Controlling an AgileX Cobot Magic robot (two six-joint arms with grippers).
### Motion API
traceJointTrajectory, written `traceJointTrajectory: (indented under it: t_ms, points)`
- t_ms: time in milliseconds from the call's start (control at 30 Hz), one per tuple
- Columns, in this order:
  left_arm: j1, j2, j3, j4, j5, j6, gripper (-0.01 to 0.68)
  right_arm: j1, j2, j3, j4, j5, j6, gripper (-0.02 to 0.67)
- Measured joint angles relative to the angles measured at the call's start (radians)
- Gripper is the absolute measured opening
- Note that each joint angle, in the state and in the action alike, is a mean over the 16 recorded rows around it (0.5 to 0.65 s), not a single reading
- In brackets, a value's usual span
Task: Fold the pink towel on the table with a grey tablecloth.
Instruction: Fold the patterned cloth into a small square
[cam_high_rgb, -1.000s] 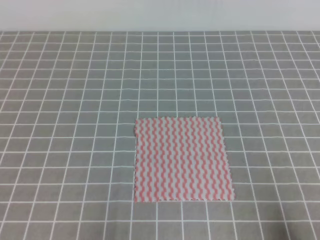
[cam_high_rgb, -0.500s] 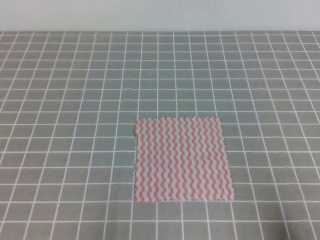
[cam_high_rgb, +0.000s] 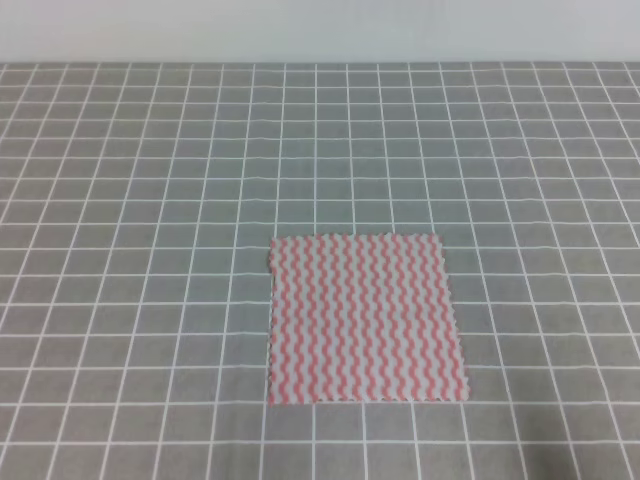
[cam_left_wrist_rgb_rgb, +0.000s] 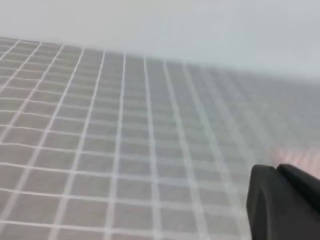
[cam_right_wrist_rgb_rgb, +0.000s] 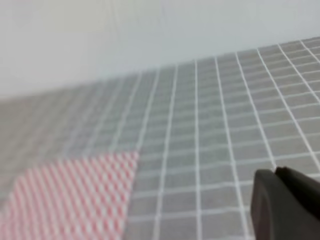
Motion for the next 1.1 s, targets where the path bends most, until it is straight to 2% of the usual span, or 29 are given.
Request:
traceJointTrajectory:
  t_ms: [233, 533, 867, 1100]
  points:
    - [0.0, 0.0, 0.0, -0.185, -0.074, -0.026, -0.002, 0.0, 0.001, -0.002, 0.252, -0.08, 0.0, -0.017]
    - [0.0, 0.007, -0.005, -0.263, -0.093, 0.001, -0.003, 0.0, 0.003, -0.003, 0.463, -0.115, -0.036, -0.017]
    - [-0.001, 0.042, -0.021, -0.332, -0.058, 0.013, -0.003, 0.0, 0.024, -0.032, 0.523, -0.085, -0.099, -0.017]
    - [-0.001, 0.189, -0.122, -0.375, 0.054, 0.054, -0.004, 0.0, 0.153, -0.138, 0.483, 0.025, -0.103, -0.017]
